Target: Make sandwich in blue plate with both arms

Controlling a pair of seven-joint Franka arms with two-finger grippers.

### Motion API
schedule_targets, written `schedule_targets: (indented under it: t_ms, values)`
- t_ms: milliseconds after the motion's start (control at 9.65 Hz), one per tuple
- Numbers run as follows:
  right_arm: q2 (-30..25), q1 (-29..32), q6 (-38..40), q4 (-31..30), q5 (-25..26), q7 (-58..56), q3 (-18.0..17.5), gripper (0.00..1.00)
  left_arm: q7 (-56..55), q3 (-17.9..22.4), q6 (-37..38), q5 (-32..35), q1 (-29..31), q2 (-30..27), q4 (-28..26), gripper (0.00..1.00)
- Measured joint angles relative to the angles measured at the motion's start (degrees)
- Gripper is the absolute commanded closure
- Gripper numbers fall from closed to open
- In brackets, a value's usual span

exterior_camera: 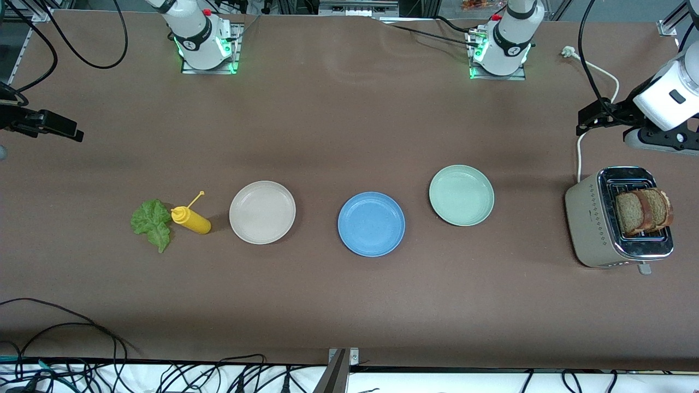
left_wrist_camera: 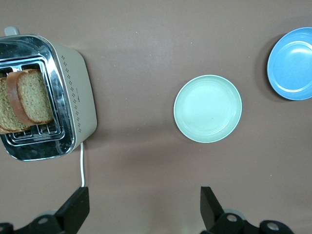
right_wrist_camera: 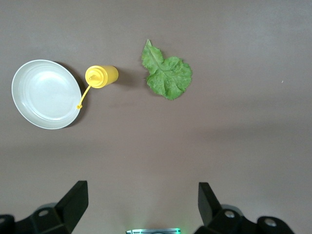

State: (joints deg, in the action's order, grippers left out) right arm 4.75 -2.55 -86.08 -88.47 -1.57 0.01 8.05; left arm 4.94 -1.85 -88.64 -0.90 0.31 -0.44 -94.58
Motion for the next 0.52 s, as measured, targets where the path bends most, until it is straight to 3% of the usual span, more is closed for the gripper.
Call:
schedule_targets:
  t_ms: [518]
  values:
    - [-0.38, 0.03, 0.00, 0.18, 0.21, 0.00, 0.03, 0.00, 0.00, 0.00, -0.02, 0.00, 0.00, 0.11, 0.05, 0.00]
